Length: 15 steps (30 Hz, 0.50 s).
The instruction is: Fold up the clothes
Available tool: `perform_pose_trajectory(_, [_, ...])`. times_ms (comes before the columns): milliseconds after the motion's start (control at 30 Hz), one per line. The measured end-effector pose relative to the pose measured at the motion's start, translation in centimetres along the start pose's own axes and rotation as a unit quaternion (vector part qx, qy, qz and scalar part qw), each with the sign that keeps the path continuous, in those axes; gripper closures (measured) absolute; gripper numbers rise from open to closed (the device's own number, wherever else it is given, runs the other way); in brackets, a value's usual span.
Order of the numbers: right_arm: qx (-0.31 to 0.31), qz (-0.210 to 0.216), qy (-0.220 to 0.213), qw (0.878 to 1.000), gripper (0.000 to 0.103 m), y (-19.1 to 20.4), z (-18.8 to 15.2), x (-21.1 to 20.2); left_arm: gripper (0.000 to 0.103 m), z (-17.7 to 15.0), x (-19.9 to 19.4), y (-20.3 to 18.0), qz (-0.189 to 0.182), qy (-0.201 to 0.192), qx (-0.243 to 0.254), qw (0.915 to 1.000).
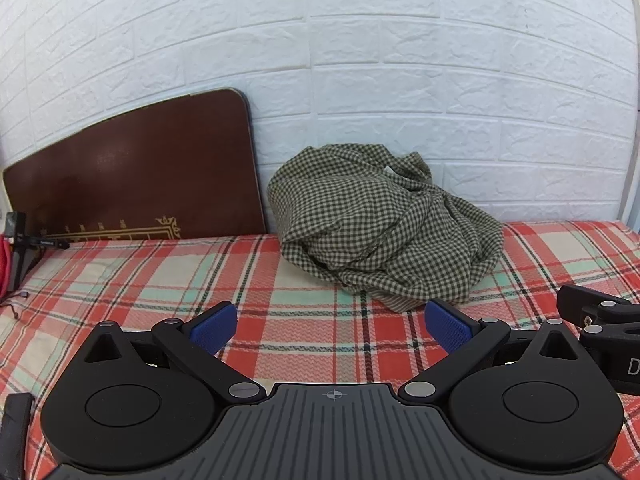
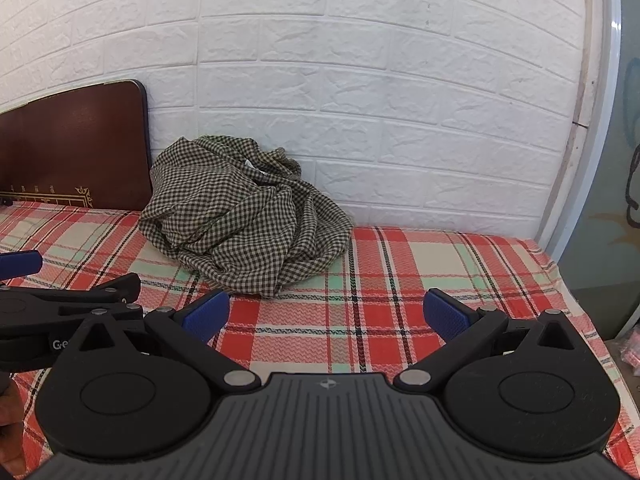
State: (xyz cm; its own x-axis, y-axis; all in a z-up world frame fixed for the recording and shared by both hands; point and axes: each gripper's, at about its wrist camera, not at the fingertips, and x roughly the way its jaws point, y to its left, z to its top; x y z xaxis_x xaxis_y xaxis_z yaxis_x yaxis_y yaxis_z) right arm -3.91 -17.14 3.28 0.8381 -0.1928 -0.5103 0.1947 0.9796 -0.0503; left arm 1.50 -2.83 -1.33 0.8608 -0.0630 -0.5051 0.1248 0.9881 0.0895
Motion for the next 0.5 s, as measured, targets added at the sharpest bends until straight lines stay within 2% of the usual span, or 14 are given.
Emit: perform_pose_trajectory(500, [-0.003, 0.0, -0.005, 1.0, 0.0, 0.21, 0.24, -0.54, 0.0, 0.22, -0.63, 0.3, 0.0, -0.002, -0.002, 1.0])
